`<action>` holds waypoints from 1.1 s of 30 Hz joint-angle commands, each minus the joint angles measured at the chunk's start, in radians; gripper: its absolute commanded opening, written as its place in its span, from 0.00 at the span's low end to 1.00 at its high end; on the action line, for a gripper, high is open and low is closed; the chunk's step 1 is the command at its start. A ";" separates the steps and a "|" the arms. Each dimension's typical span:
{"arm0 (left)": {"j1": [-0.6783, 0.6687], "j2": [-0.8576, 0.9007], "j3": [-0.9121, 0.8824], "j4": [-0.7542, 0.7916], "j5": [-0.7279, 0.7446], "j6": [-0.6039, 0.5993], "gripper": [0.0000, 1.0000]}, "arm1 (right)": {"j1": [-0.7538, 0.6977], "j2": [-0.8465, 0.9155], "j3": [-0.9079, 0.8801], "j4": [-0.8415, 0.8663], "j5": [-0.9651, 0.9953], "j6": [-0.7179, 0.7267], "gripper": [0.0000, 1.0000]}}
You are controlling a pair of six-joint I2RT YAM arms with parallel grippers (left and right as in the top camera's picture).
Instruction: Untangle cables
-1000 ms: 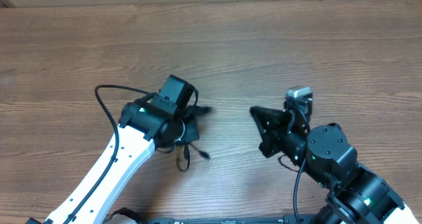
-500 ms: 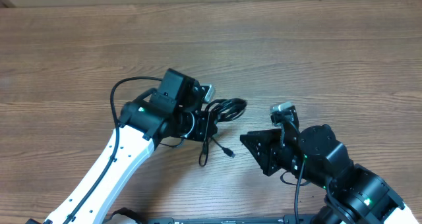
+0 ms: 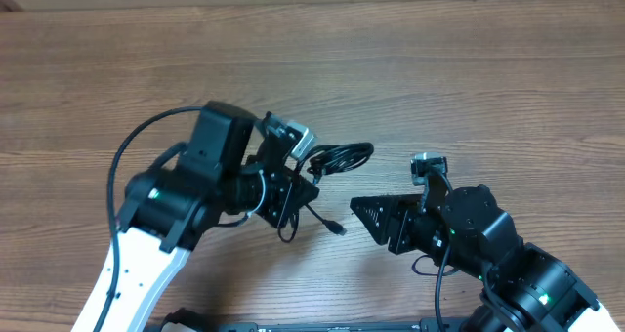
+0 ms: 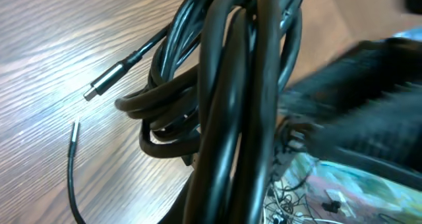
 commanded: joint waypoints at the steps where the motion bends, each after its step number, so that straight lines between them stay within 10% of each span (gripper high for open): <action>1: 0.004 -0.045 0.029 0.013 0.128 0.032 0.04 | -0.004 0.018 0.015 -0.002 0.057 0.048 0.51; 12: 0.004 -0.069 0.029 0.010 0.248 0.001 0.04 | -0.004 0.135 0.015 0.180 0.122 -0.166 0.66; 24: 0.005 -0.069 0.029 0.080 0.407 -0.039 0.04 | -0.004 0.095 0.015 0.283 0.332 -0.026 0.80; 33: 0.005 -0.069 0.029 0.155 0.599 -0.038 0.04 | -0.005 0.124 0.015 0.402 0.360 -0.027 0.40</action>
